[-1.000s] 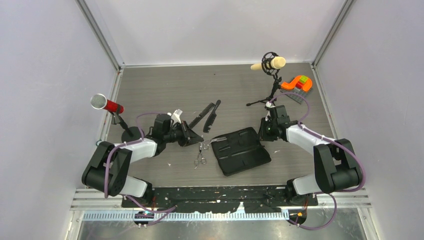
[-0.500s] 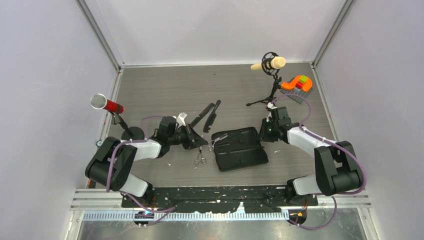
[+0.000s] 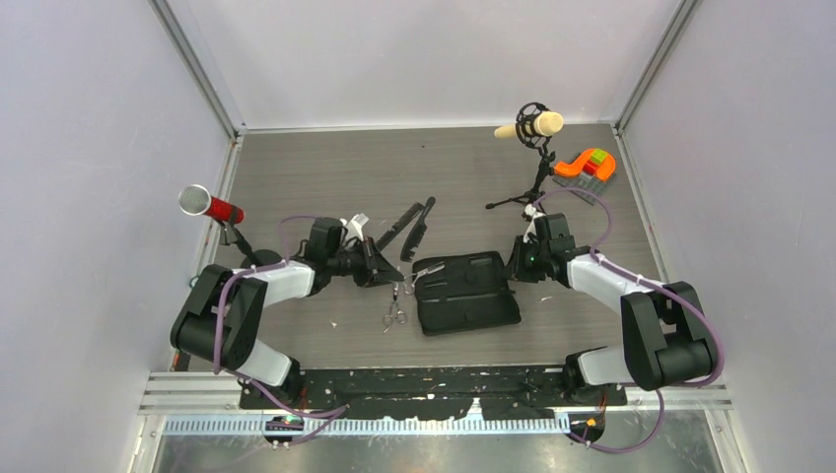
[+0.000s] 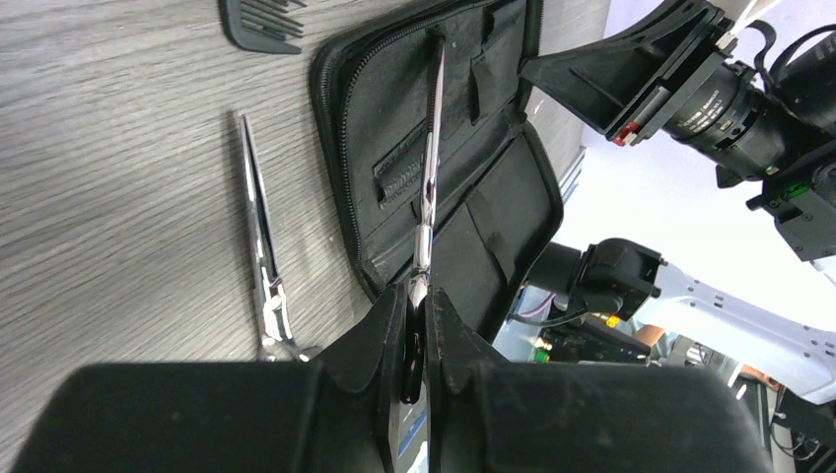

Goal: Sort the hair-cutting tools

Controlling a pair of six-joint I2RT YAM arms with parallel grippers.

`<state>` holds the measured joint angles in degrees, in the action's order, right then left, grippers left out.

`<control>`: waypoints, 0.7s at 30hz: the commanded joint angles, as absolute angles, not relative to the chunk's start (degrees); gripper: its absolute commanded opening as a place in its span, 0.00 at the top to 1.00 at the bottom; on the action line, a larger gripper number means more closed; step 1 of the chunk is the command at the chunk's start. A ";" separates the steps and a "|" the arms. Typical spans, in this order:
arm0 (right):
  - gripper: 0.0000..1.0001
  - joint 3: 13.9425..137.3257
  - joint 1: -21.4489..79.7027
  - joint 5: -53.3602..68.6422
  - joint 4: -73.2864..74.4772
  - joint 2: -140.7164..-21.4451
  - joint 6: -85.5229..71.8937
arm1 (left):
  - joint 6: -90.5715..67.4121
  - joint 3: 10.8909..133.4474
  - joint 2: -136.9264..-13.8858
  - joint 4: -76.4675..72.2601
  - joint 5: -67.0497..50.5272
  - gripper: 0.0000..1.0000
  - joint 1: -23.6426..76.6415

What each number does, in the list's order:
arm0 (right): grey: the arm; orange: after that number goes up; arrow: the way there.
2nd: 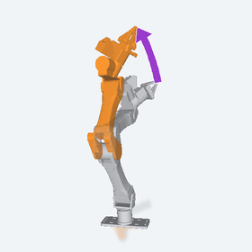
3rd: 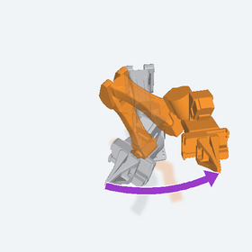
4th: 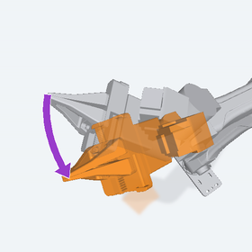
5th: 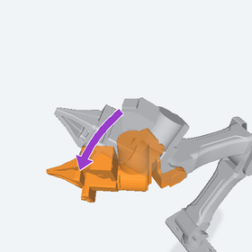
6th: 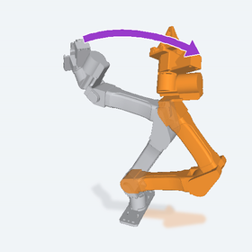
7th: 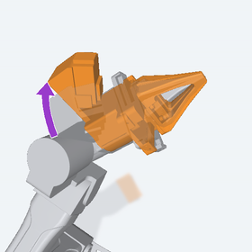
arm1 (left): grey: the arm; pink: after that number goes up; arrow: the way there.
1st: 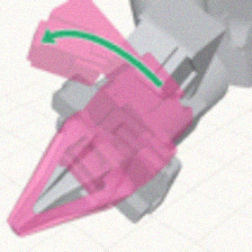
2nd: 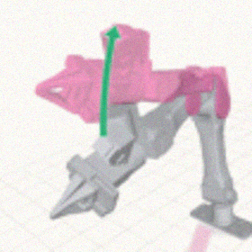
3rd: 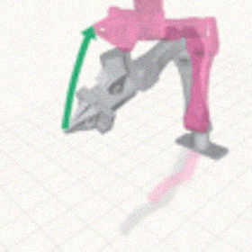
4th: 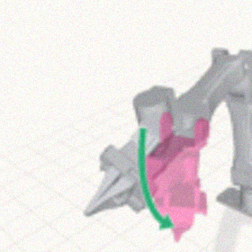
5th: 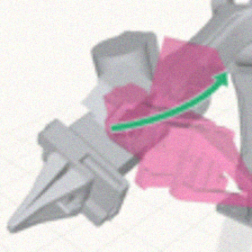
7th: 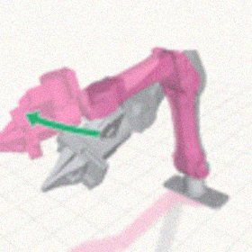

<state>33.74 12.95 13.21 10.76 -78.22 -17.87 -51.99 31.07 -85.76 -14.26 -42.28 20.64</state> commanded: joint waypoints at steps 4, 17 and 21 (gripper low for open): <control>0.95 32.75 13.72 18.51 6.14 -75.66 -16.89 | -43.21 30.73 -87.02 -1.58 -46.49 1.00 17.66; 0.95 32.58 15.21 19.57 4.83 -75.57 -15.50 | -36.38 32.34 -86.96 6.74 -45.58 1.00 14.24; 0.95 32.76 15.87 19.60 4.77 -76.07 -15.46 | -37.29 33.07 -87.75 6.92 -43.10 0.94 15.40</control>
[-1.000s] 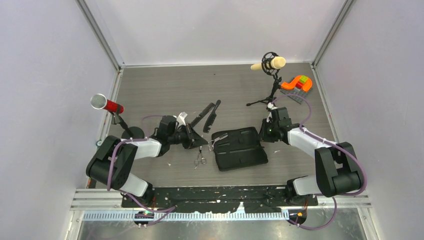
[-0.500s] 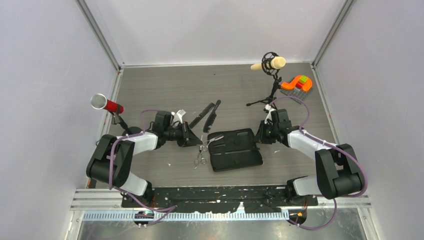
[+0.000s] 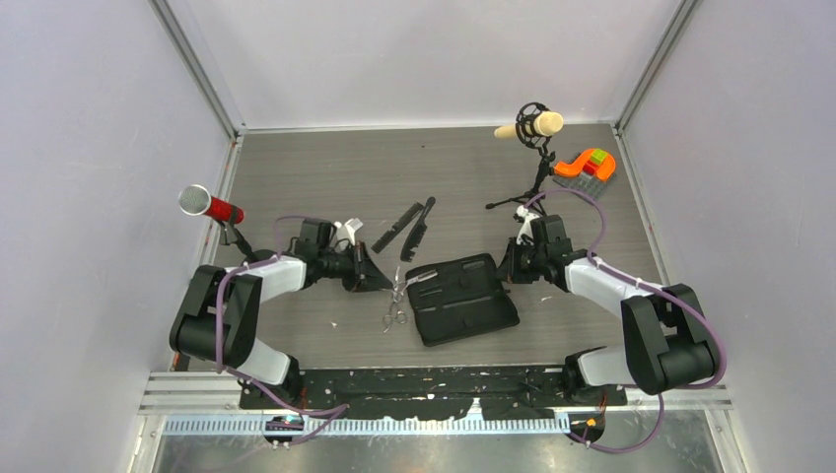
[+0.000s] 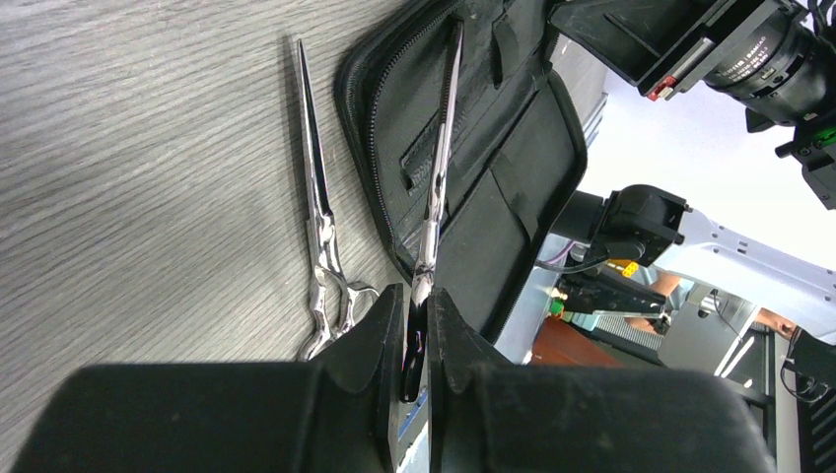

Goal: Sort the hair-cutting tools

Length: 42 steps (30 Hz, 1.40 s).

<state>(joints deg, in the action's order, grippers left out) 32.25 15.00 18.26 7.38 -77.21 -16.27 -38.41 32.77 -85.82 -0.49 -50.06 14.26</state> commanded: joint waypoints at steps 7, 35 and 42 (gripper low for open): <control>0.95 32.74 16.04 19.45 4.77 -76.07 -15.56 | -37.54 33.45 -87.41 8.44 -36.75 0.61 15.56; 0.92 33.93 17.49 14.38 7.38 -74.35 -14.97 | -25.54 54.21 -84.36 34.57 -1.11 0.59 43.32; 0.92 33.67 17.56 14.32 7.34 -74.81 -14.97 | -22.39 58.17 -90.48 34.69 -0.44 0.65 44.47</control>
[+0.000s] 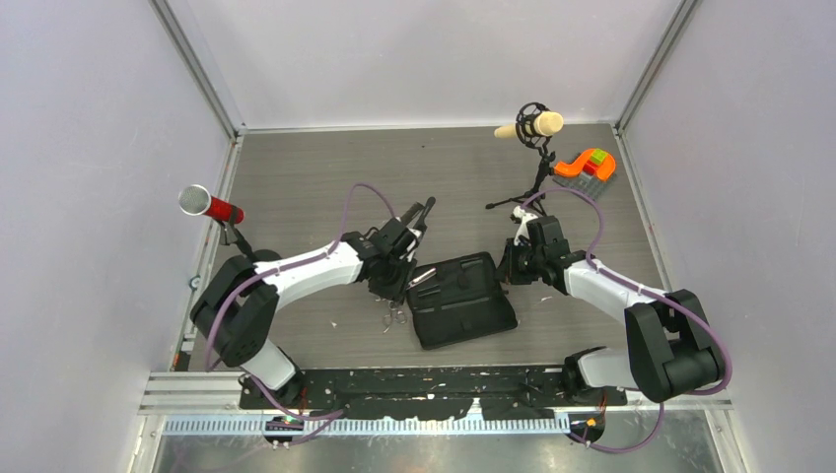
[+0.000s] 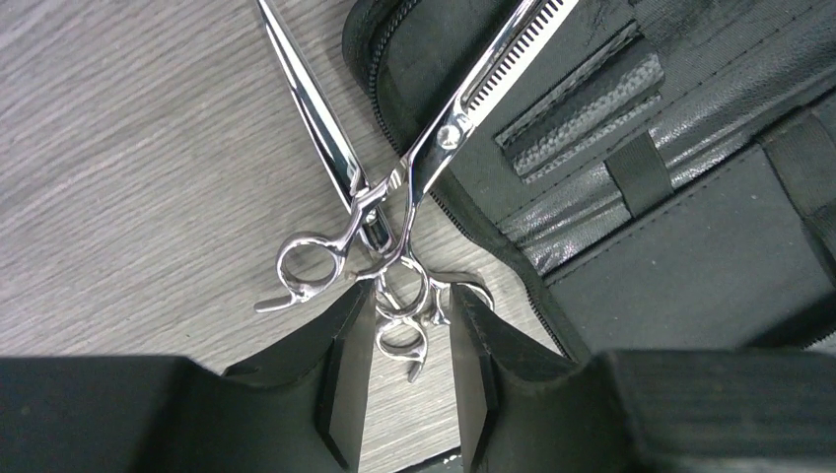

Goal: Sort the hair-cutting tools

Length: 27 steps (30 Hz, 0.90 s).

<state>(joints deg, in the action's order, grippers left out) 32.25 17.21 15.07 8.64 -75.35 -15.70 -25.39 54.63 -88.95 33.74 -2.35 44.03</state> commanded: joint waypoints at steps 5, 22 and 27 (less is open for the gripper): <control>0.92 33.87 17.53 14.13 7.35 -75.25 -15.03 | -20.99 59.09 -93.04 34.23 -0.45 0.65 44.56; 0.92 34.28 17.58 14.19 7.82 -76.40 -15.27 | -16.97 61.67 -96.71 35.90 3.82 0.69 45.28; 0.92 34.36 17.58 14.30 7.82 -76.55 -15.14 | -15.30 61.94 -96.64 35.29 2.95 0.79 45.98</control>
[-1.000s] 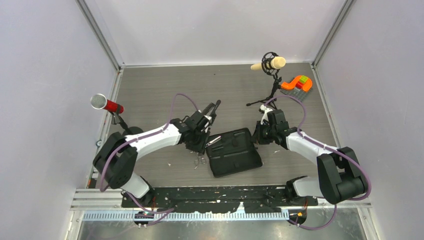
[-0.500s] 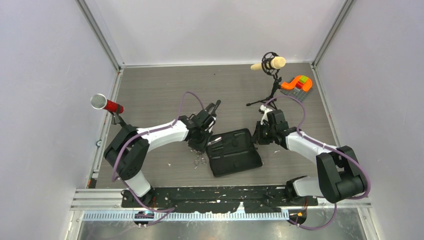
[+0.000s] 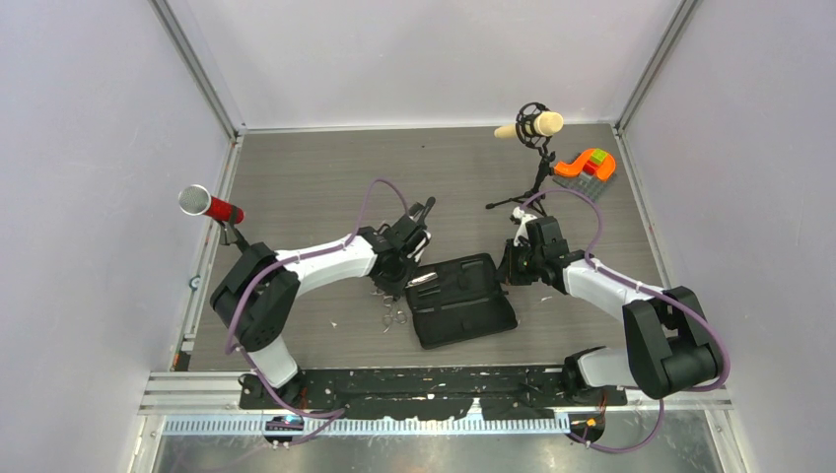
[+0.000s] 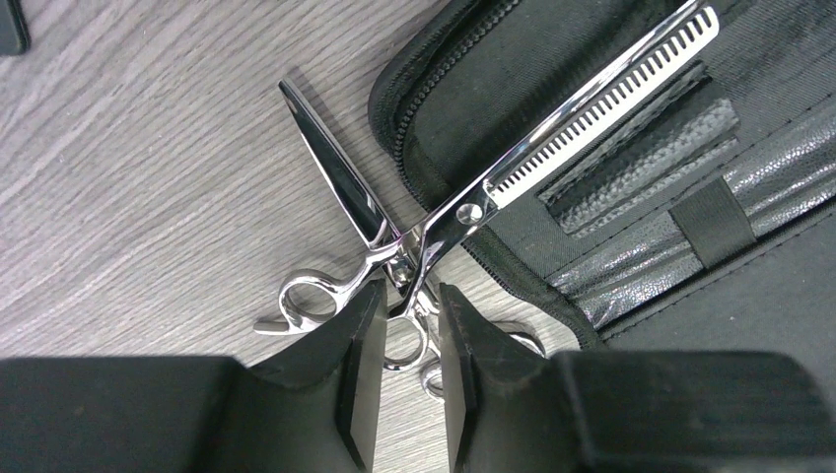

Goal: Sort the hair-cutting tools

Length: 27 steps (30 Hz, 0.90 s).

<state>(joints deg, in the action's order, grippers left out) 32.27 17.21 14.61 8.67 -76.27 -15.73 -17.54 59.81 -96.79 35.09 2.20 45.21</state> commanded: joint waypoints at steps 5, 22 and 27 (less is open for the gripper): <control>0.92 34.28 17.58 14.33 7.80 -76.42 -15.16 | -13.61 62.42 -97.53 35.08 2.94 0.92 47.54; 0.92 34.28 17.53 14.51 7.90 -75.70 -15.02 | -11.22 68.21 -99.29 44.50 7.89 1.00 49.41; 0.92 34.29 17.56 14.63 7.84 -75.89 -15.01 | -12.70 70.00 -99.34 49.97 10.42 1.00 49.43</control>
<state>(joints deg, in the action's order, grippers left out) 32.27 17.21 14.66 8.69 -76.27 -15.70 -11.62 67.20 -99.68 43.53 7.25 49.28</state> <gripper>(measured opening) 0.083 0.023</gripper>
